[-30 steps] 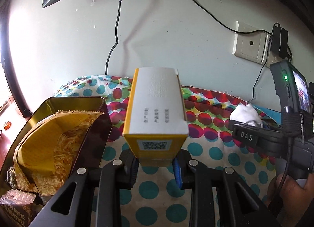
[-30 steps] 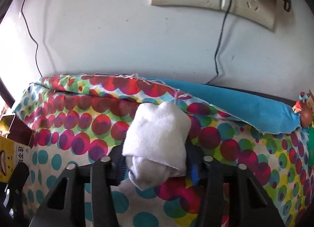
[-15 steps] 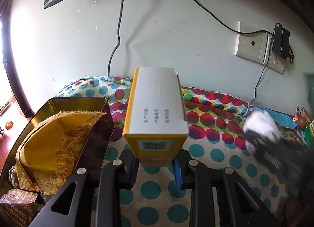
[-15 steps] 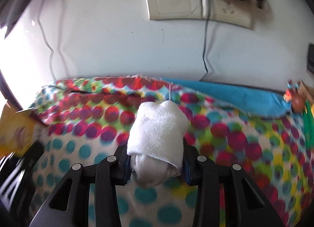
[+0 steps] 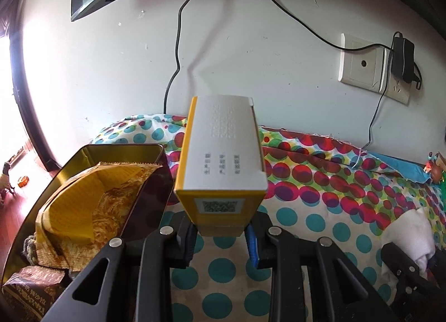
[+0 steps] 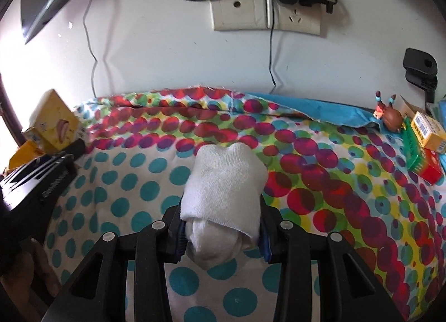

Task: Organize objects
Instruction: 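Lift the box with the left tool while right tool grasps a white sock, then lower the yellow box into the gold tin and open the left tool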

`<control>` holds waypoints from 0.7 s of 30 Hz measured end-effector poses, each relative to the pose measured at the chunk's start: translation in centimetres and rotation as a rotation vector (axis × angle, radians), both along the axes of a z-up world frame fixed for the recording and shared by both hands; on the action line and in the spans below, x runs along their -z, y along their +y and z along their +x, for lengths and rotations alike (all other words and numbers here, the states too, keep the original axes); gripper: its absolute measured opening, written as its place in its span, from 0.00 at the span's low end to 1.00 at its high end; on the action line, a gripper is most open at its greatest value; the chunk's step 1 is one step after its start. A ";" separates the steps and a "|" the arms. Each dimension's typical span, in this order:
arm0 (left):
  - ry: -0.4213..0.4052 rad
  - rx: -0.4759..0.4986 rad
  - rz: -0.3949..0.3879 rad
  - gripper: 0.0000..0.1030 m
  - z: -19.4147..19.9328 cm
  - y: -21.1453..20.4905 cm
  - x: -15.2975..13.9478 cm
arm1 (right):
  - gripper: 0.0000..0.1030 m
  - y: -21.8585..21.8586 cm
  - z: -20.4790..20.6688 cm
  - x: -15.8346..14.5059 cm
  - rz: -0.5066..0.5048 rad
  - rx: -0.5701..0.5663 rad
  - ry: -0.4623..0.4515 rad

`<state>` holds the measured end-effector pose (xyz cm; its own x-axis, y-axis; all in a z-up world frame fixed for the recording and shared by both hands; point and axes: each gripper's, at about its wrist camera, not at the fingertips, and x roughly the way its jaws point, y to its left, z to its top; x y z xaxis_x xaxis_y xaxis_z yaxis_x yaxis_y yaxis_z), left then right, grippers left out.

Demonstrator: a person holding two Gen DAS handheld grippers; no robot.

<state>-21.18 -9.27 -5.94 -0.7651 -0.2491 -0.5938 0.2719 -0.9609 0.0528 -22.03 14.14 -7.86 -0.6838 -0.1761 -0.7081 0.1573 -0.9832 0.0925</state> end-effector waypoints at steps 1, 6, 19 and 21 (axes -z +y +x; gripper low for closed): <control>-0.005 0.000 -0.007 0.28 0.1 0.2 0.0 | 0.36 0.2 -0.1 0.1 -0.003 0.012 -0.009; -0.005 0.008 0.022 0.28 1.2 0.6 -0.6 | 0.36 0.2 -0.8 0.8 0.004 0.033 -0.040; 0.017 0.040 0.050 0.29 5.6 1.2 -5.3 | 0.38 -0.3 -1.3 1.3 0.040 0.029 -0.075; 0.013 0.044 0.072 0.29 7.2 0.5 -6.3 | 0.39 -0.3 -1.3 1.3 0.036 0.026 -0.078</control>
<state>-14.00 -8.77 0.35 -0.7820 -0.1715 -0.5992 0.2292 -0.9732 -0.0205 -23.33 13.88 -9.20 -0.6306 -0.1324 -0.7647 0.1255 -0.9898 0.0679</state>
